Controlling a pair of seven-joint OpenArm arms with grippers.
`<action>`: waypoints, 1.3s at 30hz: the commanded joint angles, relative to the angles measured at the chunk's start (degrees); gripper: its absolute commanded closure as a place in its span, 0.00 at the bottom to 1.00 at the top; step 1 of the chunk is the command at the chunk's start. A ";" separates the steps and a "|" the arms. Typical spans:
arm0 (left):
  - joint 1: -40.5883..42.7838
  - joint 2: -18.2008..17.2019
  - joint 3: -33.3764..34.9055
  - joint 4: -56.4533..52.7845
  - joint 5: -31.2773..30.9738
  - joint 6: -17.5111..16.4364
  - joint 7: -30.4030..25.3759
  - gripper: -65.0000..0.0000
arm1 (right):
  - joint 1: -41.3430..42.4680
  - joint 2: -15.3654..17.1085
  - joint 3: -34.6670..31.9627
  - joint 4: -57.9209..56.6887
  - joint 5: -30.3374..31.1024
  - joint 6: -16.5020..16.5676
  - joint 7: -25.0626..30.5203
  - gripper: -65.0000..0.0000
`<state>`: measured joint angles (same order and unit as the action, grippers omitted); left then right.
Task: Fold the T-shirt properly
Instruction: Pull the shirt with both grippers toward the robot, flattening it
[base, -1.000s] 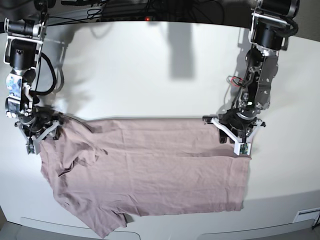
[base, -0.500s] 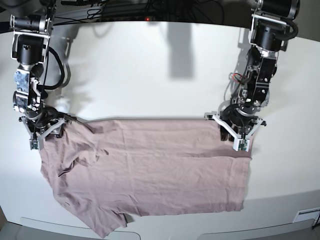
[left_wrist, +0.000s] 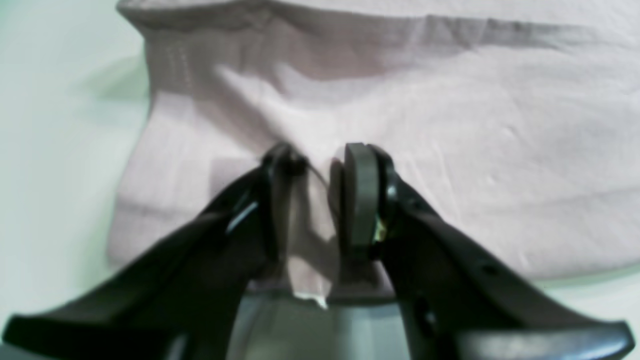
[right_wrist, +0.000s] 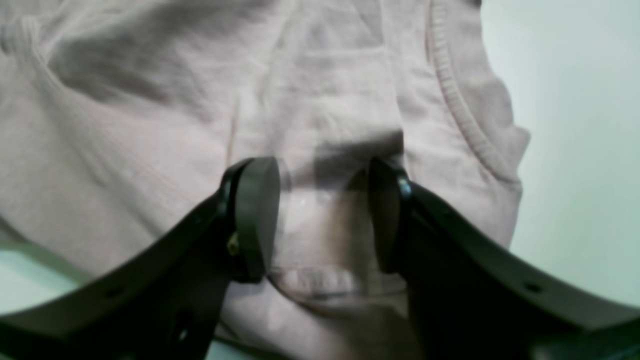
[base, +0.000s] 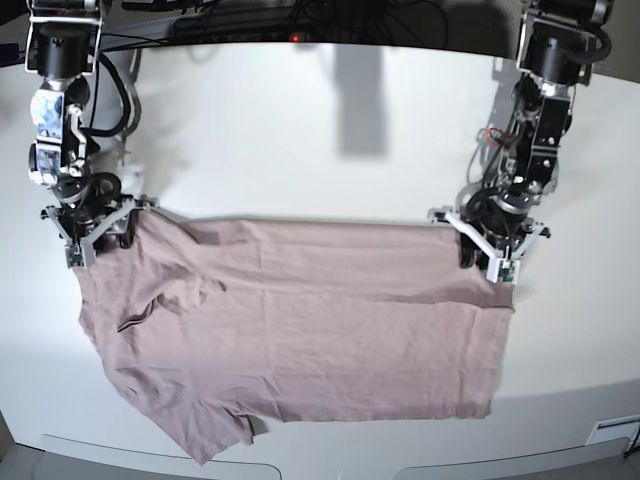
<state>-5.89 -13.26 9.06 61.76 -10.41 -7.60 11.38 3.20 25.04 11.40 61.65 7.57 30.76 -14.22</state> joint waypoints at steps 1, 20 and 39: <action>2.82 -1.60 -0.07 0.09 1.36 1.75 8.31 0.73 | -0.24 0.76 0.04 1.44 -0.48 0.52 -1.11 0.54; 16.76 -5.66 -0.13 11.80 1.44 1.79 7.21 0.73 | -18.93 -0.76 0.11 15.89 0.13 -0.59 -2.91 0.54; 34.21 -5.66 -10.95 21.86 4.42 1.90 5.05 0.73 | -33.00 -0.81 0.70 20.57 -2.89 -3.37 -4.11 0.54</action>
<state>26.52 -18.41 -1.91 84.84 -7.51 -6.17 6.76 -27.86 23.81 12.36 83.18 8.12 27.05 -9.74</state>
